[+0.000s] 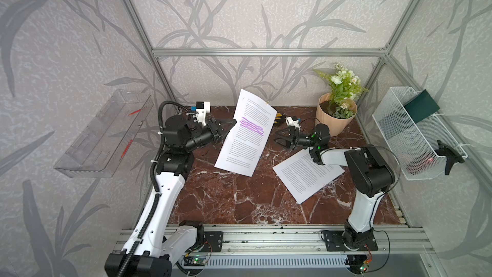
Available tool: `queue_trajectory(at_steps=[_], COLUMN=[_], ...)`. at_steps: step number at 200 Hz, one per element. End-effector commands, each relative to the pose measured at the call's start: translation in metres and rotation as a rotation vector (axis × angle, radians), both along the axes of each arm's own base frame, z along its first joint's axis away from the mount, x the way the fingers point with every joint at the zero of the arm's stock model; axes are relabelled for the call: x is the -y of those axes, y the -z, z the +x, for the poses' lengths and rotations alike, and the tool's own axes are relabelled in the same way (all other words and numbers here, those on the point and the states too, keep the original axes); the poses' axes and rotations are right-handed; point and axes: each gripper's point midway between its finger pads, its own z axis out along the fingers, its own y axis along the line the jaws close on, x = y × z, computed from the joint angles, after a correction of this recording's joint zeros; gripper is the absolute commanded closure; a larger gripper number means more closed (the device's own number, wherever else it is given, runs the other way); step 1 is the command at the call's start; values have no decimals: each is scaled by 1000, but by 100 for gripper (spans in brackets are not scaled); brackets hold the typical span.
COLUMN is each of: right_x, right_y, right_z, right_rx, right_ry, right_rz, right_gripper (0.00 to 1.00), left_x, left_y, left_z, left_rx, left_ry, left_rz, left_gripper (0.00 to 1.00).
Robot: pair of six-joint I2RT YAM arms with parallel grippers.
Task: Unclip the paperclips from the documents
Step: Pick up the document from the center of the board, then remove the paper clip from the document.
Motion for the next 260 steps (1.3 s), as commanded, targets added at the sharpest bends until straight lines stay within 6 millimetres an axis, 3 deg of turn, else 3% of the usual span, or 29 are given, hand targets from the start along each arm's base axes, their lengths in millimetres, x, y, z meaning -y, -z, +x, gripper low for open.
queue_trajectory(at_steps=[1, 102, 151, 209, 260], right_x=[0, -47, -30, -19, -9], right_y=[-32, -65, -59, -82, -88], right_z=[-9, -84, -95, -110, -118], right_rx=[184, 345, 329, 382, 405], right_ry=[-3, -72, 1, 6, 58], right_rz=[59, 124, 114, 145, 159], right_gripper=[27, 31, 33, 33, 32], left_x=[5, 7, 4, 4, 4], left_y=[-15, -73, -91, -119, -126], left_z=[-16, -9, -12, -17, -19], left_rx=[26, 42, 65, 102, 104], left_ry=[56, 73, 77, 85, 94], left_rz=[26, -94, -110, -138, -144], left_gripper=[100, 100, 100, 100, 100])
